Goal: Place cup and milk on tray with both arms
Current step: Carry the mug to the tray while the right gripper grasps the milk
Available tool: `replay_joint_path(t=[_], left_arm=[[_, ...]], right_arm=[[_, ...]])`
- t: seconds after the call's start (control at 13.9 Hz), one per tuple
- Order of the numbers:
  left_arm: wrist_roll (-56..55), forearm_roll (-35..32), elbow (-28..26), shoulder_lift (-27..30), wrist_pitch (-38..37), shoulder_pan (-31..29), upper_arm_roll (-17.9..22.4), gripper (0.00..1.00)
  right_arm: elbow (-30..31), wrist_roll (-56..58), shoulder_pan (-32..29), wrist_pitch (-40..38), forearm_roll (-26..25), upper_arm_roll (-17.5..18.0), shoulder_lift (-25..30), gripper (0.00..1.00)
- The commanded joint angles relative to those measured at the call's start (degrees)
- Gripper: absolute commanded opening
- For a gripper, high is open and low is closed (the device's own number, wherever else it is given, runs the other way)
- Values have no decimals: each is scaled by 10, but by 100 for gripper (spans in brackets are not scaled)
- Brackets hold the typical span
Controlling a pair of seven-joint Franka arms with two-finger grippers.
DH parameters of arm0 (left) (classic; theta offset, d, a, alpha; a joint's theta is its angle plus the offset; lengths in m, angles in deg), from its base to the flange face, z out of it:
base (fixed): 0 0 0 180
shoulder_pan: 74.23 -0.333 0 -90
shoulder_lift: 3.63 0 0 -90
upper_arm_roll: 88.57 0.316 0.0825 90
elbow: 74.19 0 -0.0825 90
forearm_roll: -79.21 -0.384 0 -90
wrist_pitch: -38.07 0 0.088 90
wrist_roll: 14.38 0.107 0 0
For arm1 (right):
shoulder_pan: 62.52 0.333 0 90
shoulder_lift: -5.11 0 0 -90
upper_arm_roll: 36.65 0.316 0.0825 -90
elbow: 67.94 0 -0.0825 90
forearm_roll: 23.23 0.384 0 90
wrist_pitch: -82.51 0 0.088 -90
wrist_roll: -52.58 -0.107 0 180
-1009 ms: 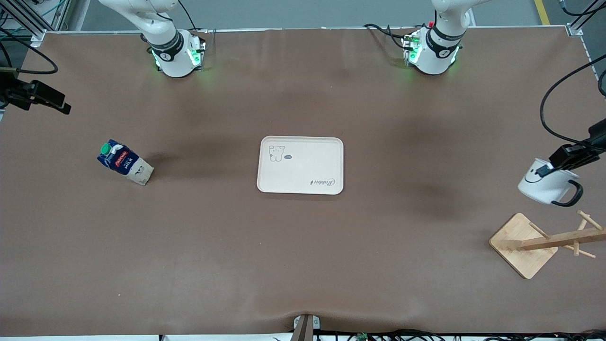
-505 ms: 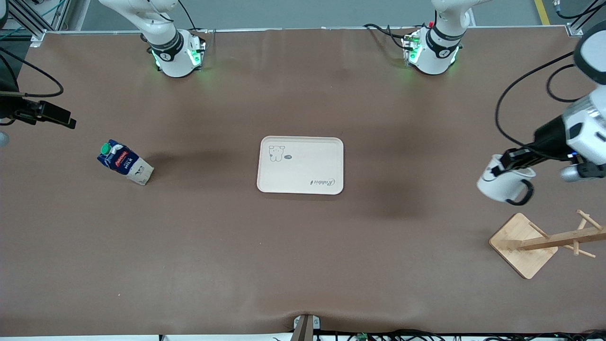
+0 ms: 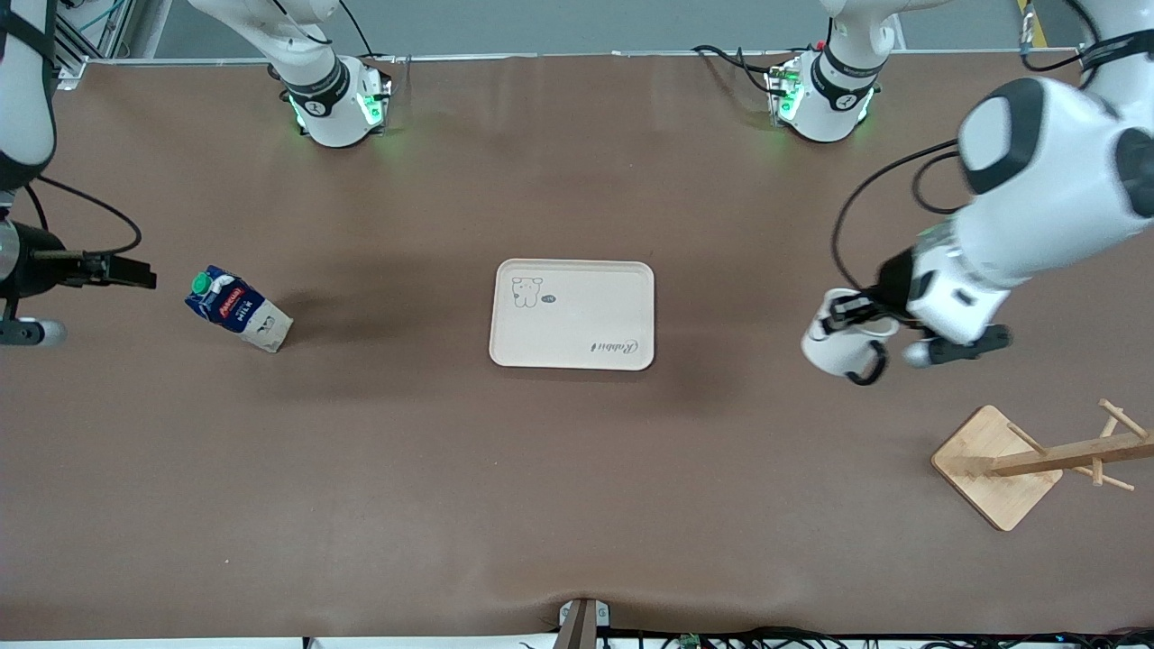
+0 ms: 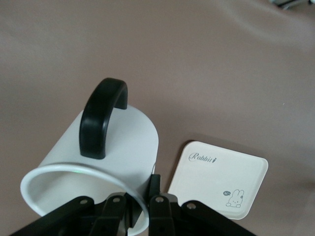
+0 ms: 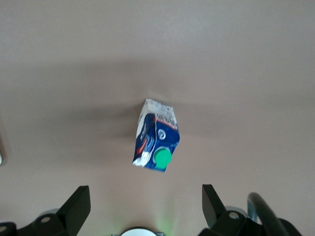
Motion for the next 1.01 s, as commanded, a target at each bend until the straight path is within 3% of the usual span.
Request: replay_joint_path(t=[0.0,0.29,0.5,0.94], left_arm=[[-109,-61,54,-56,-16,76,1,0],[-201,-78,112,-141,-16,148,1,0],[-290,-85,140,-204,-16,200,6,0],[-350,-79,142,-268,-16,264,6,0]], right_arm=[[-3,6,-16,1,-5,6,-20,100],[73,-66,-31,47,16,6,-9,100],[143,-76,-45,125,30,6,1,100],[297,-160,-46,203,53,9,59,100]])
